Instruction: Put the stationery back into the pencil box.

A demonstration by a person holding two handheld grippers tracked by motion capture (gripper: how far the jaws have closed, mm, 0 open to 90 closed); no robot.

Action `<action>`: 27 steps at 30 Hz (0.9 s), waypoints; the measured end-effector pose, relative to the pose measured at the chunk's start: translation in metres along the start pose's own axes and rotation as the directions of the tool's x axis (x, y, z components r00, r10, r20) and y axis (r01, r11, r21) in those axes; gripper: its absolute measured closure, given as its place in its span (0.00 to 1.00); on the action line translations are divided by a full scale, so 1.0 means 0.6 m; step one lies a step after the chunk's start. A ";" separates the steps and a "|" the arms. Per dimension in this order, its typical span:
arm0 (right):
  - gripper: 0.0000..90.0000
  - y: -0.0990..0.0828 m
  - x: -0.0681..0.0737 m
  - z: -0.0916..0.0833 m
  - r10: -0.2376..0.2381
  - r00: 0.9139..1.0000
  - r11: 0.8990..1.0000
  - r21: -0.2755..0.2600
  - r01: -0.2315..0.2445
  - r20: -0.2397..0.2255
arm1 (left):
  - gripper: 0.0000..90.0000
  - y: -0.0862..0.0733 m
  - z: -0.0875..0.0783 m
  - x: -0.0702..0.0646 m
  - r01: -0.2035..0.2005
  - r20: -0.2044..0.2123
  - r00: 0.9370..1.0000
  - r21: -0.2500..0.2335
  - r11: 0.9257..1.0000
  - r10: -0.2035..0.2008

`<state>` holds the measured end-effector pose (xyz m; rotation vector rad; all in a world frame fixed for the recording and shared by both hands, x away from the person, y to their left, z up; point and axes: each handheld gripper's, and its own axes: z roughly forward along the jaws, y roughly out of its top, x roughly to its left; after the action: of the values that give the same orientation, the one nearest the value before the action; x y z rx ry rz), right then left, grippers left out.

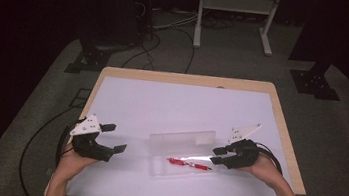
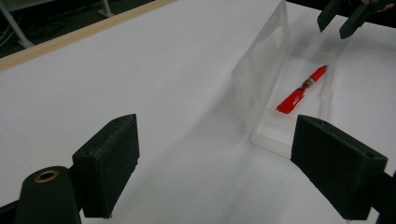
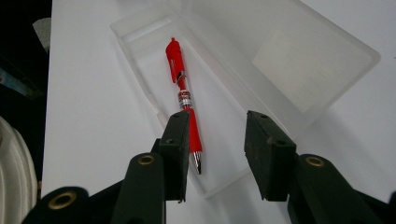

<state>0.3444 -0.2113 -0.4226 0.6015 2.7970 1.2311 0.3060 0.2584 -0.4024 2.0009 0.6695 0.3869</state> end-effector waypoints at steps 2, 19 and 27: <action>0.66 -0.004 -0.001 -0.003 0.004 1.000 1.000 -0.001 -0.004 0.002 | 0.16 0.000 0.000 0.000 0.001 0.000 1.000 0.000 1.000 -0.001; 0.66 -0.035 -0.003 -0.025 0.033 0.999 0.999 -0.005 -0.032 0.031 | 0.16 0.001 0.002 0.000 -0.001 0.006 1.000 -0.001 1.000 0.001; 0.65 -0.050 -0.002 -0.032 0.047 0.998 0.999 -0.001 -0.047 0.039 | 0.16 0.000 0.002 0.001 0.001 0.006 1.000 0.001 1.000 -0.001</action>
<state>0.3319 -0.2434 -0.4309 0.6874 2.7660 1.2142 0.3073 0.2576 -0.4028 2.0023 0.6672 0.3799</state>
